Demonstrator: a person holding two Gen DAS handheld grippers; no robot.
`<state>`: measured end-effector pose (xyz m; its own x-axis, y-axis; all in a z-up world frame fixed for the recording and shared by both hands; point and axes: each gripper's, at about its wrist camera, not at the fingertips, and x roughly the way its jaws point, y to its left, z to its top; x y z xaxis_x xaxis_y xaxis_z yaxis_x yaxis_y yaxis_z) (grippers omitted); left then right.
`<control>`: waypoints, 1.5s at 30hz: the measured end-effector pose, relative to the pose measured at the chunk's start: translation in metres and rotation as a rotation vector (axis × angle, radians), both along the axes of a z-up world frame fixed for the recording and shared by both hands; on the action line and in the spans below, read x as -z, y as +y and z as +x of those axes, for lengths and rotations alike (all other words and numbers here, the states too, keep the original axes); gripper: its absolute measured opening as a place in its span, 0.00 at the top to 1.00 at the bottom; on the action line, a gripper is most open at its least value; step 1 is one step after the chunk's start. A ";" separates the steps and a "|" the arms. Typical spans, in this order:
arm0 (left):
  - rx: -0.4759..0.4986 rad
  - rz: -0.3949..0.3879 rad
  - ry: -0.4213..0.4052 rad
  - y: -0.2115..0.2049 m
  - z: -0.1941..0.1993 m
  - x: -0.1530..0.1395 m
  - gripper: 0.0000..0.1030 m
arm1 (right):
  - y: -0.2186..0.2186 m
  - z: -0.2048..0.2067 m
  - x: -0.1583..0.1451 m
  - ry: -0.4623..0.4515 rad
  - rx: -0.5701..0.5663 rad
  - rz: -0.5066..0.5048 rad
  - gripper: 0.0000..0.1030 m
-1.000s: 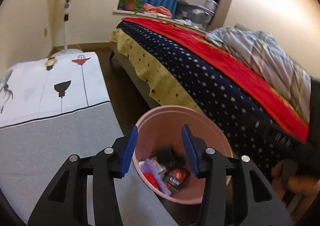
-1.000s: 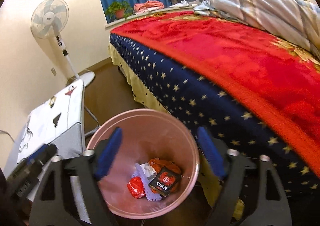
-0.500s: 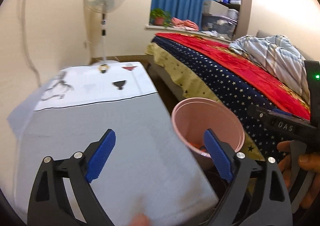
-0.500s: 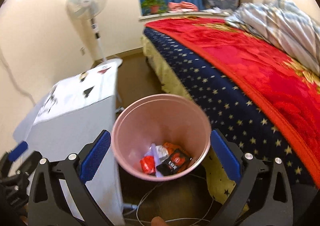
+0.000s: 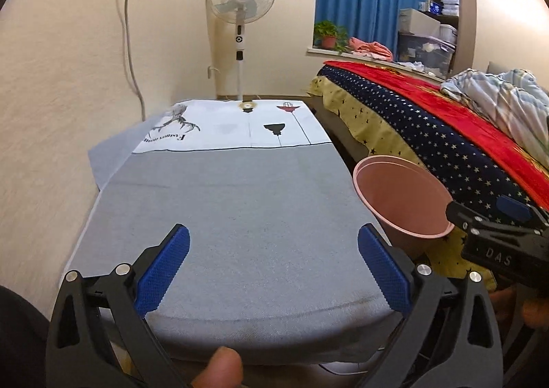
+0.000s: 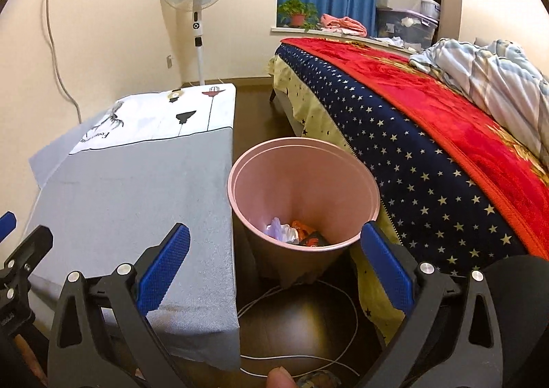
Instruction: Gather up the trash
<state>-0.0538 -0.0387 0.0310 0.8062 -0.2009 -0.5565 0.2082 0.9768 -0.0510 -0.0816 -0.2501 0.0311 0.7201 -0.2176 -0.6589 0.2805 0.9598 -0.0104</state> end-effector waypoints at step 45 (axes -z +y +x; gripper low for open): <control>-0.070 -0.017 0.016 0.012 0.003 0.015 0.08 | 0.009 0.007 0.004 -0.011 -0.034 0.012 0.05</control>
<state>-0.0504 -0.0268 0.0162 0.8096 -0.1542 -0.5663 0.1387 0.9878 -0.0708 -0.0750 -0.2415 0.0275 0.7338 -0.1851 -0.6536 0.2479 0.9688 0.0040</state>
